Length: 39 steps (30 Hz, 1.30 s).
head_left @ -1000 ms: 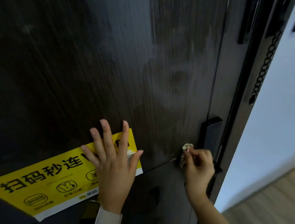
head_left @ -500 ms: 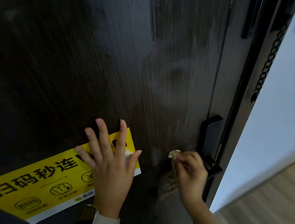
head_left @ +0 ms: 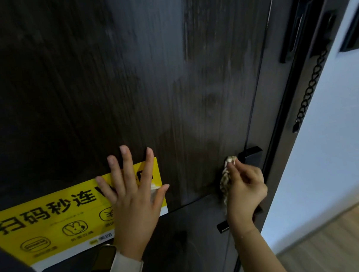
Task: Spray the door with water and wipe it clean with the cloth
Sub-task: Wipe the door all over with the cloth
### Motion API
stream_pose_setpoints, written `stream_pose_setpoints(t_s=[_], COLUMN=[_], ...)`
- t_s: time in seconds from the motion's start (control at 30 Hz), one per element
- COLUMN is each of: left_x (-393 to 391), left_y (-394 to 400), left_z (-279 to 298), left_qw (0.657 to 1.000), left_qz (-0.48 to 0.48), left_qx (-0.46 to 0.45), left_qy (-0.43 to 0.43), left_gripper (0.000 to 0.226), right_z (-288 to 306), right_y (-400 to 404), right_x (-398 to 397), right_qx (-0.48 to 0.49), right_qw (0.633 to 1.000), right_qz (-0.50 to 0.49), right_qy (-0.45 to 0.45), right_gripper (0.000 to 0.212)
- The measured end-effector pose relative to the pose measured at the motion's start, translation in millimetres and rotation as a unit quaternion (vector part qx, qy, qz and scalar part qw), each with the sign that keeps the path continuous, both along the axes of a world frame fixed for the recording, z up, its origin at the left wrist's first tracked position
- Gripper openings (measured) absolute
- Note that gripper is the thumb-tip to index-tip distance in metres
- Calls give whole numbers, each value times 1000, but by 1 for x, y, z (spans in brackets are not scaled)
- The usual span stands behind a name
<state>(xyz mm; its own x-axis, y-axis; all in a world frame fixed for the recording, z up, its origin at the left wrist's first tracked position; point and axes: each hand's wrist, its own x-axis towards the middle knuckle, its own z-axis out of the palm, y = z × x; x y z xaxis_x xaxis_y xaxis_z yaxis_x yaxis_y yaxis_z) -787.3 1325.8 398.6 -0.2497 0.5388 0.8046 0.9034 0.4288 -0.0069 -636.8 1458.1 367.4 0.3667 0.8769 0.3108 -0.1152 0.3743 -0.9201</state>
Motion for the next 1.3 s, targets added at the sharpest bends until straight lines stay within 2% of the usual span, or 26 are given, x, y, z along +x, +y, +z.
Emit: stream_pose_setpoints(t_s=[0.17, 0.23, 0.37, 0.53, 0.67, 0.8, 0.87, 0.93, 1.13, 1.2, 1.3], left_x=[1, 1, 0, 0, -1, -2, -2, -2, -2, -2, -1], left_y=[0, -1, -1, 0, 0, 1, 1, 1, -1, 0, 0], left_z=[-1, -1, -1, -1, -2, -2, -2, -3, -3, -3, -2], left_qw=[1000, 1000, 1000, 1000, 1000, 1000, 1000, 1000, 1000, 1000, 1000], left_qz=[0, -3, -4, -2, 2, 7, 8, 4, 9, 11, 10], left_qx=[4, 5, 7, 4, 2, 2, 1, 2, -1, -2, 0], left_qy=[4, 4, 4, 3, 7, 16, 18, 16, 17, 17, 14], left_gripper=[87, 87, 87, 87, 87, 87, 87, 87, 88, 89, 88], right_z=[11, -10, -31, 10, 2, -45, -54, -46, 35, 32, -18], right_y=[5, 1, -4, 7, 0, -34, -45, -39, 2, -6, -27], right_x=[7, 8, 10, 1, -5, -21, -24, -17, -6, -16, -29], right_qx=[87, 65, -15, 58, 131, 94, 75, 81, 171, 216, 268], right_qw=[993, 990, 995, 997, 988, 988, 984, 981, 983, 971, 939], right_qz=[-5, -15, 9, -2, -5, 70, 104, 118, 10, 9, 57], right_qy=[-81, -122, -97, -44, -84, -103, -122, -134, -71, -103, -208], right_gripper=[6, 6, 8, 9, 12, 30, 27, 21, 12, 16, 25])
